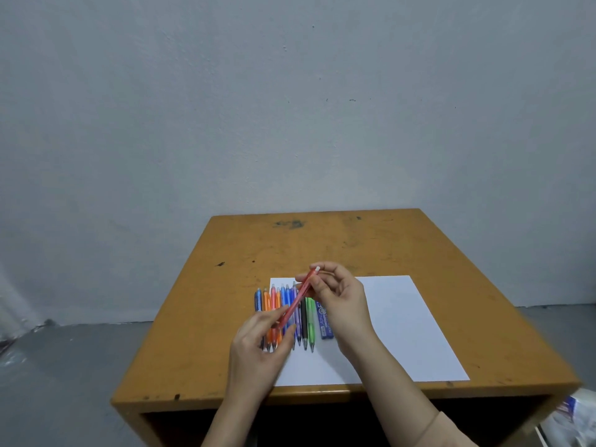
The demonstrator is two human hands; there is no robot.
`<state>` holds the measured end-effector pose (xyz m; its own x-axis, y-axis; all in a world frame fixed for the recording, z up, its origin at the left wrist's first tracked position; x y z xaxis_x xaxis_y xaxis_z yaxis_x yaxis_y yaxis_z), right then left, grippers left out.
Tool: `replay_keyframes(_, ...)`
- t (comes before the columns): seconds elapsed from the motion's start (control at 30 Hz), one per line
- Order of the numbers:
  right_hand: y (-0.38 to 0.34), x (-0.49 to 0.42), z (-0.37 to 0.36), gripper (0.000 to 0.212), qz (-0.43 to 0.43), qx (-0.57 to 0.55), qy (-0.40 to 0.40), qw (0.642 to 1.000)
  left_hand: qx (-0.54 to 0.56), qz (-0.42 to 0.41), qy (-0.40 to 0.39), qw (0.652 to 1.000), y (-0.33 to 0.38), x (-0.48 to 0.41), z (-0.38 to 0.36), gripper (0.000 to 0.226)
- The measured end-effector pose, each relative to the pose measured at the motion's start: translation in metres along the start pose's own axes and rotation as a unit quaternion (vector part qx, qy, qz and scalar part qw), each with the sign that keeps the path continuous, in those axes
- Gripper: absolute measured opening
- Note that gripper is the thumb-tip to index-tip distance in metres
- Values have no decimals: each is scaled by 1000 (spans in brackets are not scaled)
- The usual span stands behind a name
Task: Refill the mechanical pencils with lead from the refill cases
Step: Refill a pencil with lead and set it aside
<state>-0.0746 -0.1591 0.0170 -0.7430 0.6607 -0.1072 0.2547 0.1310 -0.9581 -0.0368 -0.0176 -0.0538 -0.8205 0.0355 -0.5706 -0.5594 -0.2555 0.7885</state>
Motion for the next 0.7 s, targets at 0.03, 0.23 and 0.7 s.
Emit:
replay_keyframes(0.03,2,1,0,12,-10,-5,1,1000,4,-1,1,1000,0,0,0,41)
replay_keyframes(0.23,12,3,0,12,-57,-45,5,997,24,5,13,1000,-3,1,1,33)
replay_keyframes(0.7,7,-38,37,15,-11,72,98,993,16,59,27,998,1,-1,2,33)
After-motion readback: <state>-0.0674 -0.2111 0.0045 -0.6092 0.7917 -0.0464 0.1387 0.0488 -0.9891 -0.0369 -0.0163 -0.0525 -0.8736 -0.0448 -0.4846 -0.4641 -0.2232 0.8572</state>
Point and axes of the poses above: each hand's wrist, its own x-axis away from the middle knuckle, its own z-axis out of the back of the hand, y = z × x, the point moved 1 cm from there along -x, towards the middle knuckle, and after that the axes turned 14 degrees about y, right-handed, at the moved point
